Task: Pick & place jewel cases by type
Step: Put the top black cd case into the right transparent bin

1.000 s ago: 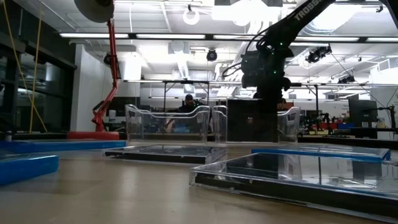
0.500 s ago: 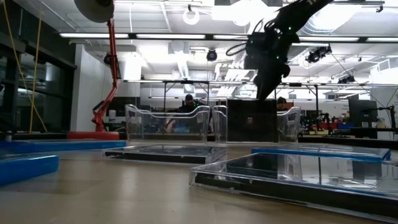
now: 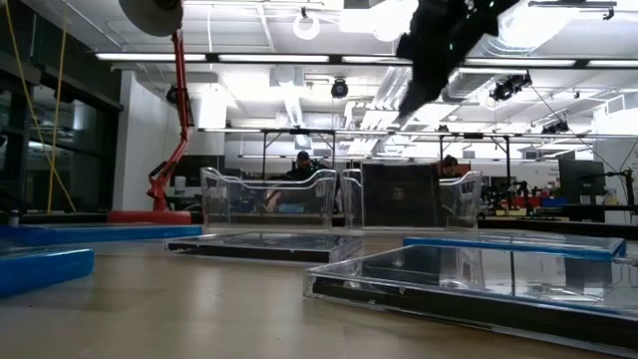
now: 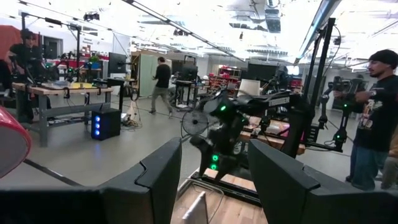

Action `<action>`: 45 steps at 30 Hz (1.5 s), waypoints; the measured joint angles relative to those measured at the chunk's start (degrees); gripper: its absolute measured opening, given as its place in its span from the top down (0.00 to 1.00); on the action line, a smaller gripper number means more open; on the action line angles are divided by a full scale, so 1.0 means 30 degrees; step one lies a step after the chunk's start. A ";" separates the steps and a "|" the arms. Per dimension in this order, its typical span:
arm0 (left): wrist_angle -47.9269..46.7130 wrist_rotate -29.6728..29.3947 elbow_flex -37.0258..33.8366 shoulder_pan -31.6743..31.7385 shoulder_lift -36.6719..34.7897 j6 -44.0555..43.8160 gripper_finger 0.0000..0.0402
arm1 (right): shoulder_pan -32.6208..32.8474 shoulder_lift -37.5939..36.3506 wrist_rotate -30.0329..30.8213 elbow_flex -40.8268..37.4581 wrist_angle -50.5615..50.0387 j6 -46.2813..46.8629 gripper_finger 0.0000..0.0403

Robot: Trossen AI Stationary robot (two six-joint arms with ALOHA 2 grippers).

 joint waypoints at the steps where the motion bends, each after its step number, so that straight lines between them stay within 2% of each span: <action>1: 0.0000 0.0000 0.0000 0.0001 0.0000 0.0001 0.55 | 0.0250 -0.0283 -0.0140 0.0000 0.0293 0.0396 0.51; 8: -0.0007 0.0007 0.0005 0.0000 0.0000 0.0204 0.55 | 0.2278 -0.1799 -0.0620 0.0000 0.2278 0.3258 0.51; 13: -0.0421 0.0028 0.0007 0.0004 0.0000 0.0062 0.55 | 0.4114 -0.2033 -0.0625 0.0000 0.2877 0.5562 0.51; 24: -0.6956 0.1246 0.0007 0.0002 0.0994 -0.2752 0.55 | 0.7772 -0.1086 -0.0599 0.0000 0.2736 0.9459 0.51; 29: -0.7200 0.3199 0.0007 0.0007 0.2064 -0.2812 0.55 | 0.8460 -0.0420 -0.0563 0.0000 0.2701 0.9730 0.51; 38: -0.7315 0.5085 0.0007 -0.0020 0.3111 -0.2712 0.55 | 0.8632 0.0191 -0.0547 0.0000 0.2150 0.9860 0.51; 41: -0.7373 0.5174 0.0007 -0.0483 0.3089 -0.2861 0.55 | 0.8625 0.0191 -0.0541 0.0000 0.1854 0.9854 0.51; 45: -0.7366 0.4448 0.0007 -0.2242 0.3096 -0.3621 0.55 | 0.8625 0.0191 -0.0525 0.0000 0.1412 0.9594 0.51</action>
